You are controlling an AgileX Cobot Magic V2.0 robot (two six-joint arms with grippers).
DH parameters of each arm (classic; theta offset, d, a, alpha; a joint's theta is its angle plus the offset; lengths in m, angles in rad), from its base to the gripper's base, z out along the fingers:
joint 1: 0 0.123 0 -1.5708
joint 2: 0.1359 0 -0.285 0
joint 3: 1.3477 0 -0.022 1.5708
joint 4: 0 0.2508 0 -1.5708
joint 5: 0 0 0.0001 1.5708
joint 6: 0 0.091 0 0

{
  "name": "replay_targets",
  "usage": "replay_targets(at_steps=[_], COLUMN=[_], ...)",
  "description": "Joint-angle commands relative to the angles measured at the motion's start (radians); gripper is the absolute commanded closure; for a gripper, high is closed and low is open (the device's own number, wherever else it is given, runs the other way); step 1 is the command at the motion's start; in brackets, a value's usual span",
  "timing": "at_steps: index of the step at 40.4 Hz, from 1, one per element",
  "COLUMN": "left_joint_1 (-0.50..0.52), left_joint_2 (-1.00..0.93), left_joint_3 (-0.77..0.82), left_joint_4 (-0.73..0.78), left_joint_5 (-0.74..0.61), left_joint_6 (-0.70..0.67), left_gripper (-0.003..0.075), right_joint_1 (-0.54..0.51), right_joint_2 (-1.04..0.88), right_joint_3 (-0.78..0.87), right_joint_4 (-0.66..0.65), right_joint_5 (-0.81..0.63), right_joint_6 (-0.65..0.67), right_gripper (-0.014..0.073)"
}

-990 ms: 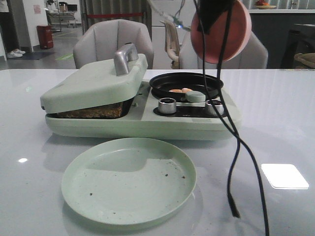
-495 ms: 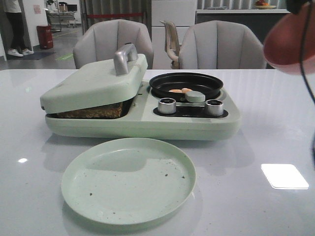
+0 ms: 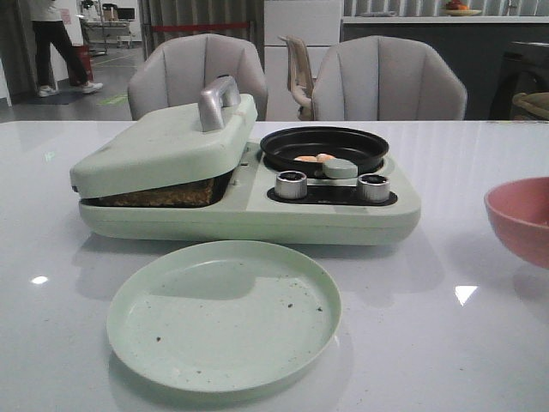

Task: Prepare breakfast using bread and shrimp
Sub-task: 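Lower the empty pink bowl back onto the table, release it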

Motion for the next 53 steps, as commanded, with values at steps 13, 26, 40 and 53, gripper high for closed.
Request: replay_targets(at_steps=[13, 26, 40, 53], left_joint_1=[-0.008, -0.008, -0.008, -0.008], left_joint_2=[-0.003, -0.003, -0.003, -0.003], left_joint_3=[-0.025, -0.025, -0.025, -0.025], left_joint_4=[-0.024, -0.024, -0.024, -0.024], left_joint_5=[-0.053, -0.052, -0.052, -0.052], left_joint_6=[0.001, 0.001, 0.001, 0.001], left_gripper=[0.0619, 0.0619, 0.0619, 0.0619], right_joint_1=[-0.005, 0.102, 0.319, 0.319], right_joint_2=[-0.004, -0.244, -0.555, -0.803], right_joint_3=[-0.016, -0.035, -0.013, 0.197], right_joint_4=[0.030, 0.021, -0.011, -0.012], right_joint_5=[-0.082, -0.051, 0.133, 0.159], right_joint_6=[-0.018, -0.062, -0.108, -0.035], right_gripper=[0.0174, 0.0163, 0.0163, 0.0163])
